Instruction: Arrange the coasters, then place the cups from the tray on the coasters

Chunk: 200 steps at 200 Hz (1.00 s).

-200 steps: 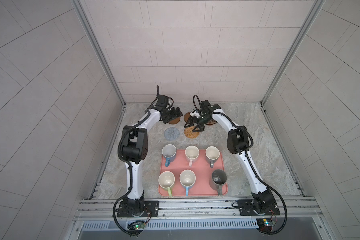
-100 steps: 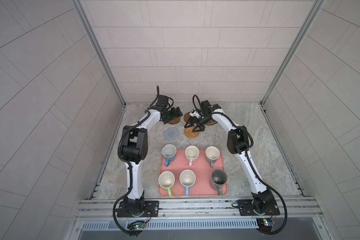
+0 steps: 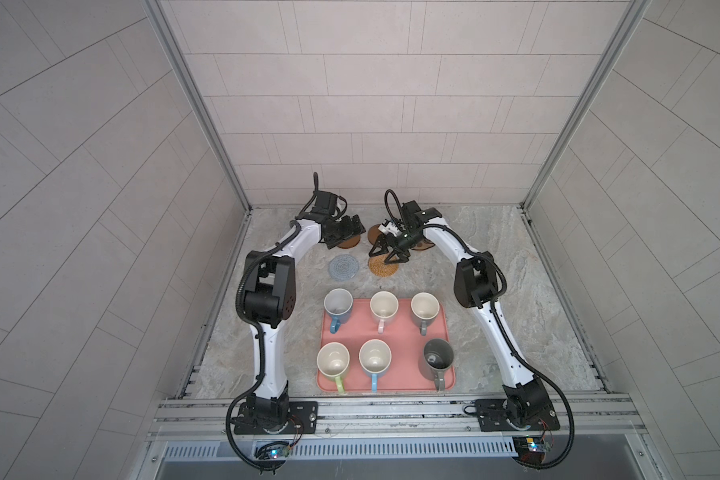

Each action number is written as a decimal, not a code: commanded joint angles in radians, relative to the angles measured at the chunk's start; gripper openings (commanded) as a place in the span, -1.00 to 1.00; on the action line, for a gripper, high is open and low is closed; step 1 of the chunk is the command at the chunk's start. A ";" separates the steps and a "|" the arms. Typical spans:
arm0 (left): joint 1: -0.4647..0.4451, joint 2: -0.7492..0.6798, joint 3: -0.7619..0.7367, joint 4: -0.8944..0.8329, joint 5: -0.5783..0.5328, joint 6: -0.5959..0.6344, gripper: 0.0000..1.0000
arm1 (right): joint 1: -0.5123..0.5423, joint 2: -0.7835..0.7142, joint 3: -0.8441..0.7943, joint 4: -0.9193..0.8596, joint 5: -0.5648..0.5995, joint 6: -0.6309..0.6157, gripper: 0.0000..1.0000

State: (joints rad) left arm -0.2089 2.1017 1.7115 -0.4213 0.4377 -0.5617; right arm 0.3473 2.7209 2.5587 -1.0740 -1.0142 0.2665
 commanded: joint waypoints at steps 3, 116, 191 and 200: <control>0.007 -0.031 -0.014 0.013 -0.001 -0.007 1.00 | 0.027 0.047 -0.054 -0.103 0.085 -0.013 0.99; 0.006 -0.038 -0.033 0.021 -0.001 -0.014 1.00 | 0.036 0.024 -0.093 -0.112 0.100 -0.020 0.99; 0.006 -0.049 -0.048 0.030 -0.004 -0.015 1.00 | 0.040 0.019 -0.104 -0.121 0.088 -0.034 0.99; 0.006 -0.049 -0.050 0.030 -0.004 -0.015 1.00 | 0.041 0.019 -0.104 -0.124 0.089 -0.036 0.99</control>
State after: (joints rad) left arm -0.2089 2.1014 1.6741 -0.4007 0.4377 -0.5697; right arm 0.3515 2.6953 2.5111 -1.0504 -1.0054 0.2382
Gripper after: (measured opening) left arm 0.999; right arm 0.994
